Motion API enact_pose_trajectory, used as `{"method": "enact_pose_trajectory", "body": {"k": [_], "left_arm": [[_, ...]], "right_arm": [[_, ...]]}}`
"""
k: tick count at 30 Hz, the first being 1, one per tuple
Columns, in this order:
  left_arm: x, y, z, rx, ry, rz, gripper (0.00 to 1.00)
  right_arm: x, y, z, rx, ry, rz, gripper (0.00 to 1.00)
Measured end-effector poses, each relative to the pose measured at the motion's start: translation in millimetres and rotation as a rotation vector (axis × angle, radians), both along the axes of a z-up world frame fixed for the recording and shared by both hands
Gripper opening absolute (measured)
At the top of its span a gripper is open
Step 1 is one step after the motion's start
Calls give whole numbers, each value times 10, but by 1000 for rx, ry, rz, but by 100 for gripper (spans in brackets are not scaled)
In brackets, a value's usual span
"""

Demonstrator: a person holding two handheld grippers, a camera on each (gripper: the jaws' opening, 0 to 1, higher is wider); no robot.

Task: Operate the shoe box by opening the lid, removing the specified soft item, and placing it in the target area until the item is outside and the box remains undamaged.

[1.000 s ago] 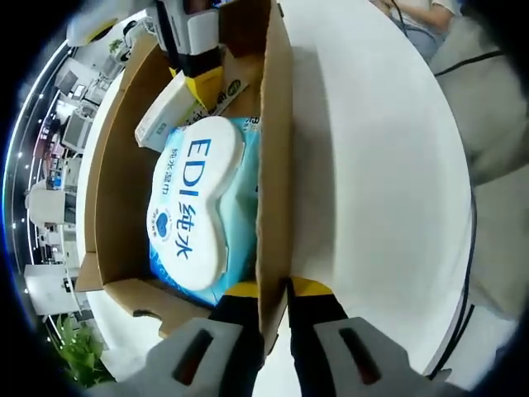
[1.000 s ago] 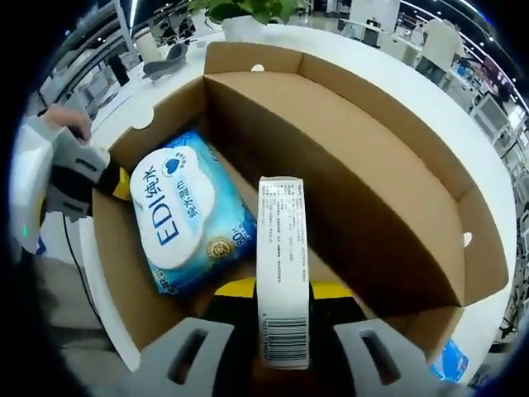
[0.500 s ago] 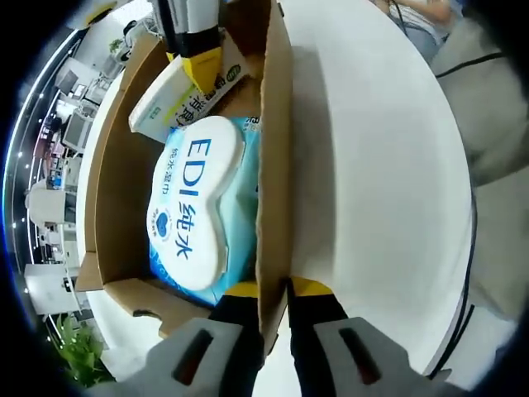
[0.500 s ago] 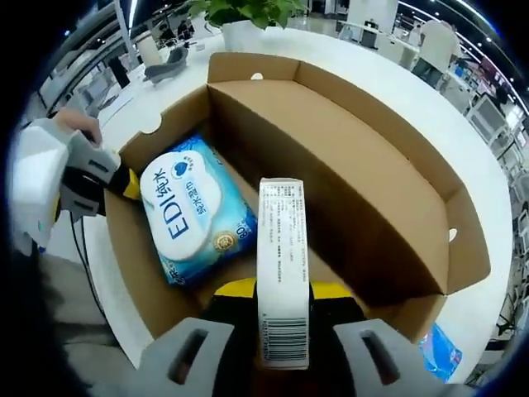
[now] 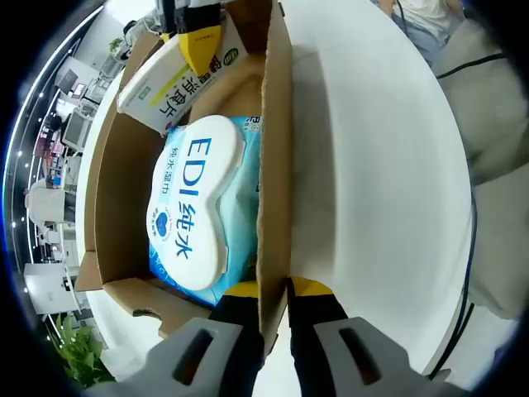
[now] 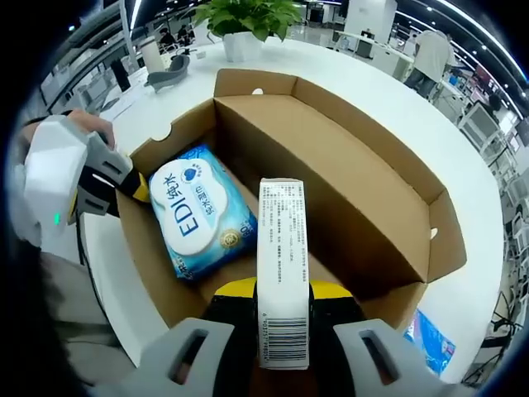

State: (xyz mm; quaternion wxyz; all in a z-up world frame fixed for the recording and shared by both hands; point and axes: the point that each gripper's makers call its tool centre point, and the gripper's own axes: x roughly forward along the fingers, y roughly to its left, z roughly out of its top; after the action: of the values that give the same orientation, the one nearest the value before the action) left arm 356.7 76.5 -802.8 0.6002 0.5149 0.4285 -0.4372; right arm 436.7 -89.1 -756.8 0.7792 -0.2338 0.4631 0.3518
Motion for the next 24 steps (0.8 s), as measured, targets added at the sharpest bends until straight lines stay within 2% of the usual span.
{"method": "enact_pose_trajectory", "body": {"k": [11, 24], "left_arm": [[1, -2, -4, 0, -1, -1, 7], [3, -2, -5, 0, -1, -4, 7]], "right_arm": [[-29, 27, 154, 27, -57, 1, 18], [-48, -46, 261, 54, -65, -38, 18]]}}
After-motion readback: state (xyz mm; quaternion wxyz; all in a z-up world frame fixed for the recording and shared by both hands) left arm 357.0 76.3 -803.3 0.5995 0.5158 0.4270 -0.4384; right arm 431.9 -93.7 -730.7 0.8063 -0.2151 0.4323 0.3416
